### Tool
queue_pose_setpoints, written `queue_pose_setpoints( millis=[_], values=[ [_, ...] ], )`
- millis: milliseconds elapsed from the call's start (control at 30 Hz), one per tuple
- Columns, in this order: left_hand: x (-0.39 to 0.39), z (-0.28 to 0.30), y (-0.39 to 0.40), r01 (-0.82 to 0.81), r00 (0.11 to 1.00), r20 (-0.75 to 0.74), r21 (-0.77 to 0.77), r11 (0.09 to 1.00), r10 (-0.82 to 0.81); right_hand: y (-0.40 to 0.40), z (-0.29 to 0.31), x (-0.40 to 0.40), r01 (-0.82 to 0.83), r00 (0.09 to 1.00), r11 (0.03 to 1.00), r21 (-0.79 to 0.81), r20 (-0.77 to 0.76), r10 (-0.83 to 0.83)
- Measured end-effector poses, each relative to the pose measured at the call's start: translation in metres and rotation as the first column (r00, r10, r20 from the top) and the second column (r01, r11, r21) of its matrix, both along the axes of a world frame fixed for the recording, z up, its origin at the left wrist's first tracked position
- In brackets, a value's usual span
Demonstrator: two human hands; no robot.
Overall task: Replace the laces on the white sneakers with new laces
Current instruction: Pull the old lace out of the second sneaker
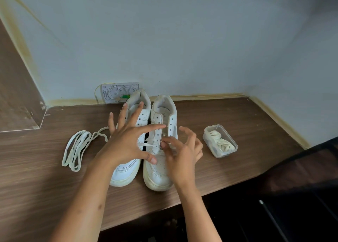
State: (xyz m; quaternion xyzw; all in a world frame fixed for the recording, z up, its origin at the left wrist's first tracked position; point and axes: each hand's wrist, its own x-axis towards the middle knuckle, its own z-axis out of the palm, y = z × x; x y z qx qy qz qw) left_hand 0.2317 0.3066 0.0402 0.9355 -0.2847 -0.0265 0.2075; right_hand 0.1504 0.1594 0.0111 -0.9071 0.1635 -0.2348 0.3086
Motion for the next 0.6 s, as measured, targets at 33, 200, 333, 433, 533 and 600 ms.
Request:
queue_pose_setpoints(
  millis=[33, 200, 333, 433, 533, 600],
  values=[
    [0.0, 0.0, 0.0, 0.0, 1.0, -0.002, 0.004, 1.0, 0.0, -0.002, 0.003, 0.0, 0.036, 0.999, 0.999, 0.019, 0.04, -0.037],
    [0.002, -0.001, 0.001, 0.004, 1.0, -0.027, 0.001, 1.0, -0.004, -0.014, 0.023, -0.006, 0.247, 0.918, 0.892, 0.379, 0.202, -0.34],
    [0.002, -0.001, 0.002, -0.002, 0.999, -0.042, 0.0, 1.0, 0.002, -0.048, 0.029, -0.013, 0.371, 0.783, 0.667, 0.647, 0.167, -0.598],
    [0.002, 0.0, 0.002, -0.003, 0.999, -0.049, 0.009, 1.0, 0.003, -0.061, 0.031, -0.017, 0.389, 0.752, 0.608, 0.692, 0.143, -0.644],
    [0.002, 0.0, 0.001, -0.004, 0.999, -0.049, 0.015, 1.0, 0.005, -0.063, 0.031, -0.02, 0.407, 0.738, 0.621, 0.67, 0.159, -0.655],
    [0.003, -0.001, 0.001, -0.004, 0.999, -0.049, 0.015, 1.0, 0.005, -0.061, 0.032, -0.02, 0.401, 0.755, 0.648, 0.648, 0.167, -0.634]
  ],
)
